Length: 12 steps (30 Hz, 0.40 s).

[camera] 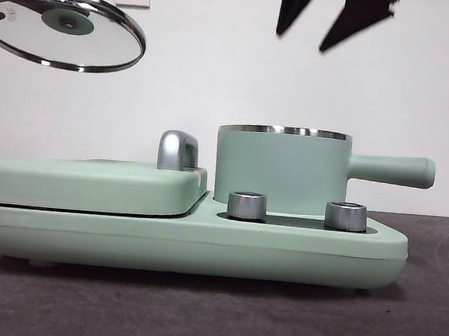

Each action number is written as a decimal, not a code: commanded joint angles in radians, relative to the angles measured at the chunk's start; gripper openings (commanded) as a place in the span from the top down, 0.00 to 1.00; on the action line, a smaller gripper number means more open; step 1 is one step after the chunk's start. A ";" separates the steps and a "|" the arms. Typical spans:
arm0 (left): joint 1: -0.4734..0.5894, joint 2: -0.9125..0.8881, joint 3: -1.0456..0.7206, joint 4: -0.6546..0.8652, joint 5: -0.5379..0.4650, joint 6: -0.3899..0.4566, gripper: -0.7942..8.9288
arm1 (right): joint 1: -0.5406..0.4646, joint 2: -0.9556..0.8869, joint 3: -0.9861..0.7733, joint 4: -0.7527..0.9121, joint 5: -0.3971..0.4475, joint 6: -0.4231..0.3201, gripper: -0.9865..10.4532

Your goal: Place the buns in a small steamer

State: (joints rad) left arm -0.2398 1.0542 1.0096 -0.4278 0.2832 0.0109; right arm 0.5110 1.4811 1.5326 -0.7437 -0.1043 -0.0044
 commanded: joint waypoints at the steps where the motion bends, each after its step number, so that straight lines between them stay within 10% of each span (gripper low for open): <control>1: -0.002 0.004 0.019 0.023 0.001 0.006 0.91 | 0.031 -0.090 -0.143 0.176 0.001 0.012 0.58; 12: -0.003 0.005 0.019 0.024 0.001 0.006 0.91 | 0.111 -0.393 -0.605 0.512 0.000 0.009 0.58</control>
State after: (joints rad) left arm -0.2398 1.0542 1.0096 -0.4305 0.2832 0.0109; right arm 0.6106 1.0943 0.9440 -0.2462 -0.1047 0.0204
